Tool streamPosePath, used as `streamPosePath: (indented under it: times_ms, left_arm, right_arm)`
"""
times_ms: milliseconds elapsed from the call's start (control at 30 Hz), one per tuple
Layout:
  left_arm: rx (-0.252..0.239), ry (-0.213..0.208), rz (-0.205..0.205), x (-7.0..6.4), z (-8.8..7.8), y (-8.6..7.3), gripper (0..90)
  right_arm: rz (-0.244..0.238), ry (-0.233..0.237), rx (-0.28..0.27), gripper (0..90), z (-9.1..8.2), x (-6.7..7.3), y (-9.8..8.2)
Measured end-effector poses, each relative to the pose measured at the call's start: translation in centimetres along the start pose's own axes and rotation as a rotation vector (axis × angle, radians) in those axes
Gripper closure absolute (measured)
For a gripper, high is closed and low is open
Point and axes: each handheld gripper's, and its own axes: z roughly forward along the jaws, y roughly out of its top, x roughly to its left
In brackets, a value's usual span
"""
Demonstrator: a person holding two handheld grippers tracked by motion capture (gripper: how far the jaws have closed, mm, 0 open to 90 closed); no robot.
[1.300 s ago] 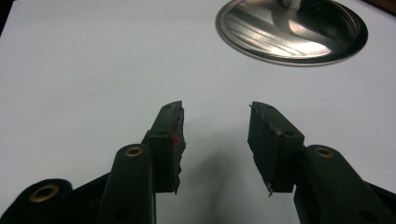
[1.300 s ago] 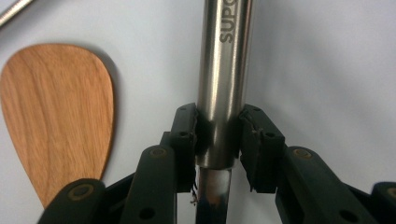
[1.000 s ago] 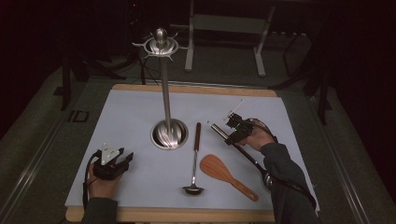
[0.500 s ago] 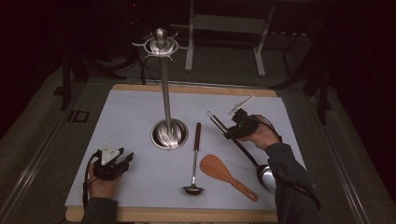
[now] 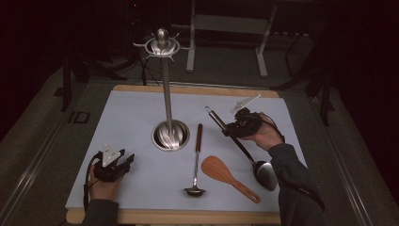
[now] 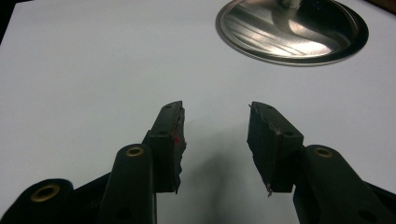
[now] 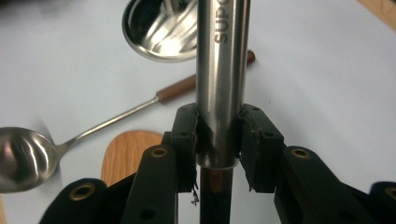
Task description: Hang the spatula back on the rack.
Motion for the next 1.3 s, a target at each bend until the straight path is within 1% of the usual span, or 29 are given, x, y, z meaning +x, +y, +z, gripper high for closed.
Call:
streamPosePath:
  times_ms: [200, 233, 267, 300, 333, 367, 400, 433, 467, 567, 700, 733, 800, 900, 933, 967, 1000, 1033, 1100, 1167, 1233, 1300]
  left_arm:
    - [0.0, -0.001, 0.001, 0.0, 0.0, 0.0, 56.5]
    - [-0.001, 0.0, 0.001, 0.0, 0.0, 0.0, 56.7]
    - [0.0, 0.0, 0.002, 0.0, 0.0, 0.0, 56.7]
    - [0.0, 0.0, 0.002, 0.0, 0.0, 0.0, 56.7]
    - [-0.001, 0.0, 0.002, 0.0, 0.0, 0.0, 56.7]
    - [-0.001, 0.0, 0.002, 0.0, 0.0, 0.0, 56.7]
    - [-0.001, 0.0, 0.001, 0.0, 0.0, 0.0, 56.7]
    - [-0.001, 0.0, 0.001, 0.0, 0.0, 0.0, 56.7]
    - [-0.001, 0.0, 0.001, 0.0, 0.0, 0.0, 56.7]
    - [-0.001, 0.0, 0.002, 0.0, 0.0, 0.0, 56.7]
    - [-0.001, -0.001, 0.001, 0.0, 0.0, 0.0, 56.7]
    - [-0.001, -0.001, 0.001, 0.0, 0.0, 0.0, 56.7]
    - [-0.001, -0.001, 0.001, 0.0, 0.0, 0.0, 56.6]
    - [-0.001, -0.001, 0.001, 0.0, 0.0, 0.0, 56.7]
    - [-0.001, -0.001, 0.001, 0.0, 0.0, 0.0, 56.7]
    - [-0.001, -0.002, 0.001, 0.0, 0.0, 0.0, 56.7]
    - [-0.001, -0.002, 0.002, 0.0, 0.0, 0.0, 56.6]
    - [-0.001, -0.002, 0.002, 0.0, 0.0, 0.0, 56.7]
    - [-0.001, -0.002, 0.001, 0.0, 0.0, 0.0, 56.6]
    - [-0.001, -0.002, 0.002, 0.0, 0.0, 0.0, 56.6]
    - [-0.001, -0.001, 0.002, 0.0, 0.0, 0.0, 56.6]
    - [-0.001, -0.001, 0.001, 0.0, 0.0, 0.0, 56.5]
  right_arm:
    - [-0.01, 0.006, -0.042, 68.9, -0.5, 0.3, 0.4]
    - [-0.012, 0.009, -0.053, 68.9, -0.6, 0.4, 0.5]
    - [-0.021, 0.012, -0.077, 68.9, -0.9, 0.5, 0.6]
    - [-0.021, 0.012, -0.077, 68.9, -0.9, 0.5, 0.6]
    - [-0.033, 0.019, -0.102, 68.9, -1.1, 0.6, 0.7]
    - [-0.033, 0.019, -0.102, 68.9, -1.1, 0.6, 0.7]
    - [-0.034, 0.026, -0.125, 68.9, -1.4, 0.8, 0.8]
    - [-0.034, 0.026, -0.125, 68.9, -1.4, 0.8, 0.8]
    - [-0.05, 0.03, -0.147, 68.9, -1.6, 0.8, 0.9]
    - [-0.055, 0.031, -0.171, 68.9, -1.9, 0.9, 1.0]
    - [-0.052, 0.027, -0.189, 69.0, -2.2, 1.0, 1.1]
    - [-0.052, 0.032, -0.212, 69.0, -2.4, 1.0, 1.2]
    - [-0.051, 0.037, -0.233, 69.0, -2.6, 1.0, 1.3]
    - [-0.052, 0.04, -0.248, 69.0, -2.8, 1.1, 1.4]
    - [-0.053, 0.041, -0.268, 69.0, -3.0, 1.2, 1.6]
    - [-0.053, 0.041, -0.268, 69.0, -3.0, 1.2, 1.6]
    - [-0.063, 0.042, -0.295, 69.0, -3.2, 1.3, 1.6]
    - [-0.063, 0.042, -0.295, 69.0, -3.2, 1.3, 1.6]
    - [-0.076, 0.047, -0.329, 69.1, -3.4, 1.5, 1.8]
    - [-0.08, 0.046, -0.335, 69.1, -3.5, 1.6, 1.8]
    - [-0.089, 0.049, -0.354, 69.1, -3.6, 1.7, 2.0]
    - [-0.088, 0.05, -0.363, 69.1, -3.7, 1.7, 2.0]
